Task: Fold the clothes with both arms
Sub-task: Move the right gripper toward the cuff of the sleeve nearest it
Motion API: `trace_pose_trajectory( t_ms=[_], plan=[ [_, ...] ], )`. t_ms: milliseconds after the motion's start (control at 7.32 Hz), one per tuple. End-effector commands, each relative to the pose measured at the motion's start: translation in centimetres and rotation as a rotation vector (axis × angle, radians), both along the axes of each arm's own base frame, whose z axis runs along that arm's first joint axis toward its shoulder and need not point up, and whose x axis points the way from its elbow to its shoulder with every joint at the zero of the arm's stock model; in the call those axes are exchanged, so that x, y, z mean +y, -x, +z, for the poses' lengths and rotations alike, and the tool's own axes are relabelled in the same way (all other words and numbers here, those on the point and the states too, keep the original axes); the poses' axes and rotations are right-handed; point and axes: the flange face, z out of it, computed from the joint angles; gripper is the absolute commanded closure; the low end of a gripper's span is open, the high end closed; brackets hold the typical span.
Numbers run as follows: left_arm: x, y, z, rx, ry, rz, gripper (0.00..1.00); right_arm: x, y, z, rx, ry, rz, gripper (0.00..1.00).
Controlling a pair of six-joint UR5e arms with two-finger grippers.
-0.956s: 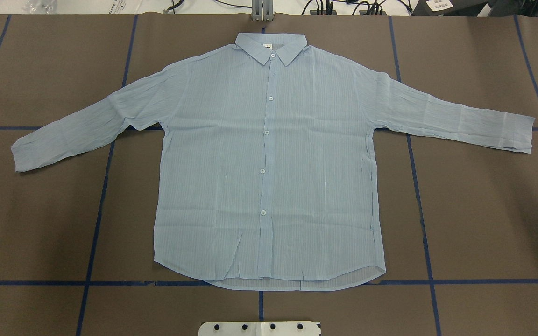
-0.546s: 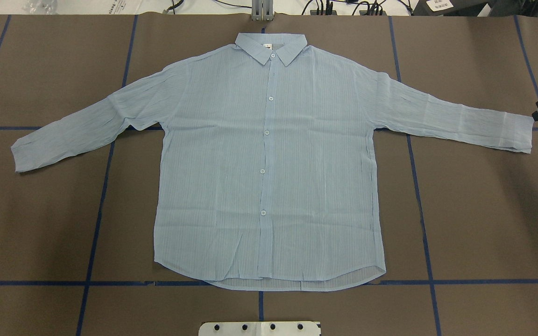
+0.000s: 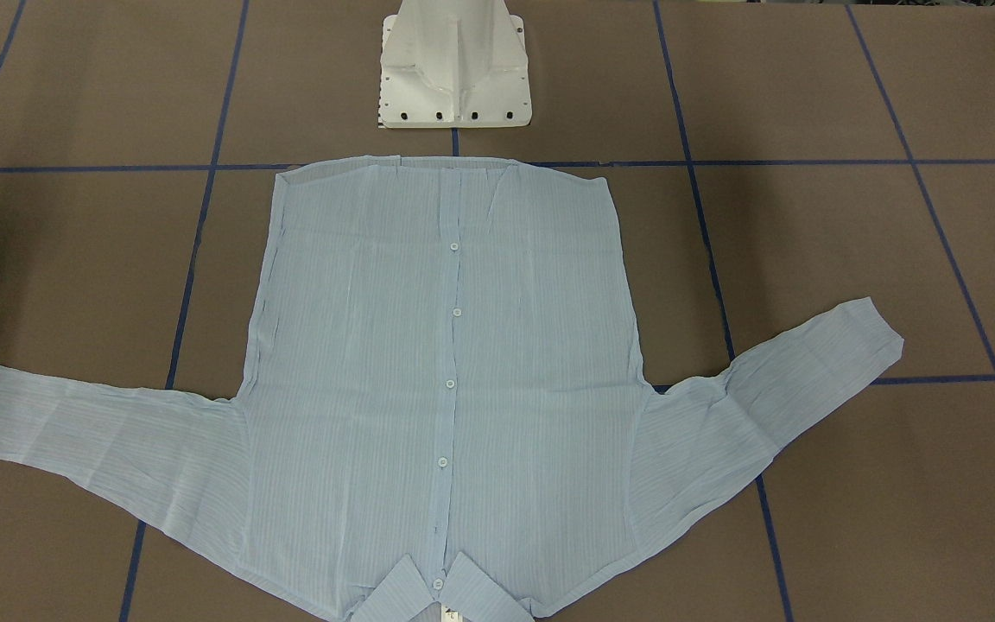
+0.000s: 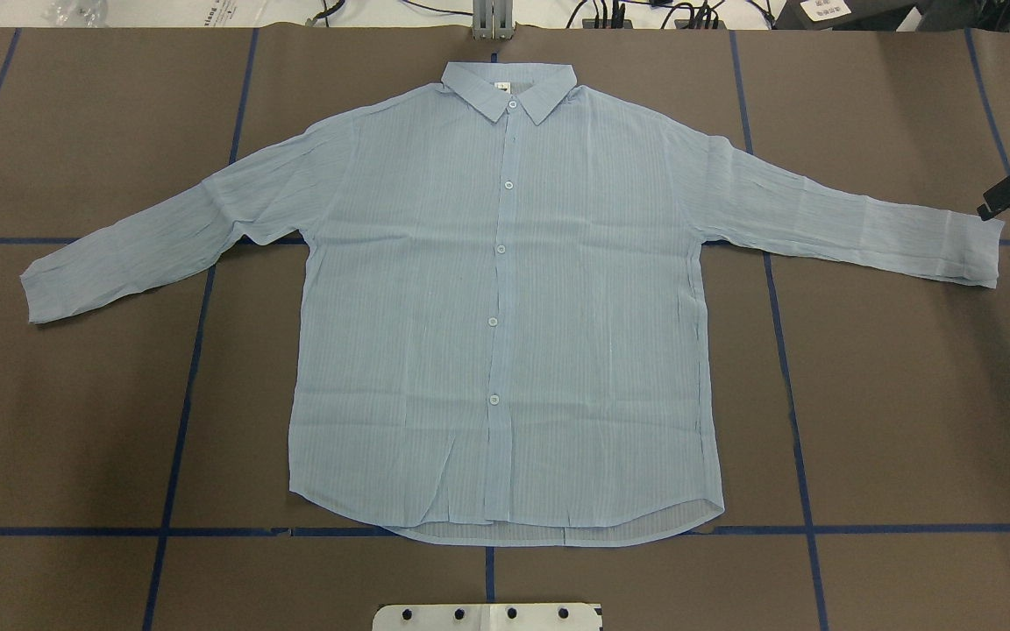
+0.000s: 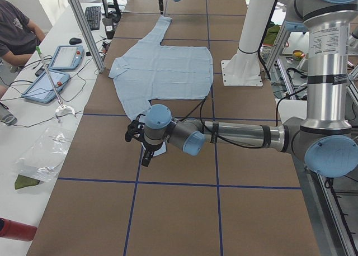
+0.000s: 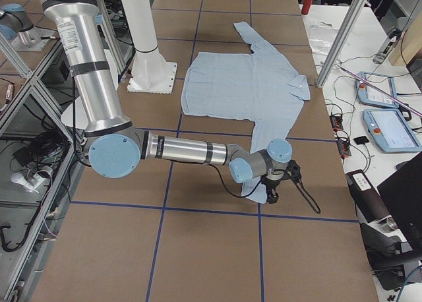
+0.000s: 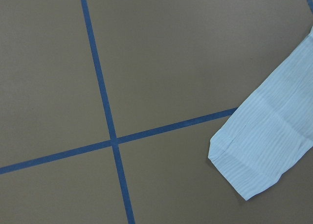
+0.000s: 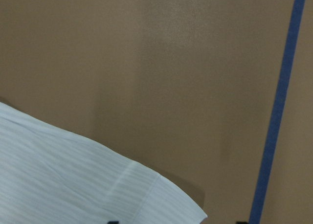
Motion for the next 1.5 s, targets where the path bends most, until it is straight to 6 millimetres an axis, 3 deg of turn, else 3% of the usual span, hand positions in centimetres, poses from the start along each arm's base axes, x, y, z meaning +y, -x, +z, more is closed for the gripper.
trace_pose_trajectory(
  t_ms=[0, 273, 546, 683, 820, 956, 1229, 1366],
  plan=[
    [0.0, 0.0, -0.1, 0.001, -0.002, -0.001, 0.0, 0.4, 1.6, 1.5, 0.017, -0.045, -0.029, 0.18],
    [0.0, 0.0, -0.3, 0.003, -0.018, -0.001, 0.0, 0.7, 1.4, 2.6, 0.032, -0.035, -0.034, 0.32],
    [0.0, 0.0, -0.5, 0.003, -0.022, -0.001, 0.0, 0.9, 1.3, 3.4, 0.048, -0.036, -0.045, 0.35],
    [0.0, 0.0, -0.5, 0.003, -0.022, -0.001, 0.0, 0.9, 1.2, 3.5, 0.051, -0.036, -0.045, 0.53],
    [0.0, 0.0, -0.7, 0.002, -0.025, -0.001, 0.0, 0.8, 1.2, 3.5, 0.054, -0.035, -0.044, 0.9],
    [0.0, 0.0, -0.8, 0.002, -0.027, -0.001, 0.0, 0.8, 1.2, 3.6, 0.055, -0.034, -0.045, 1.0],
    [0.0, 0.0, -0.8, 0.003, -0.028, -0.001, 0.0, 0.4, 1.4, 2.5, 0.043, -0.054, -0.047, 1.0],
    [0.0, 0.0, -1.0, 0.003, -0.033, -0.001, 0.0, -0.4, 1.5, -0.3, 0.017, -0.086, -0.038, 1.0]
  ],
)
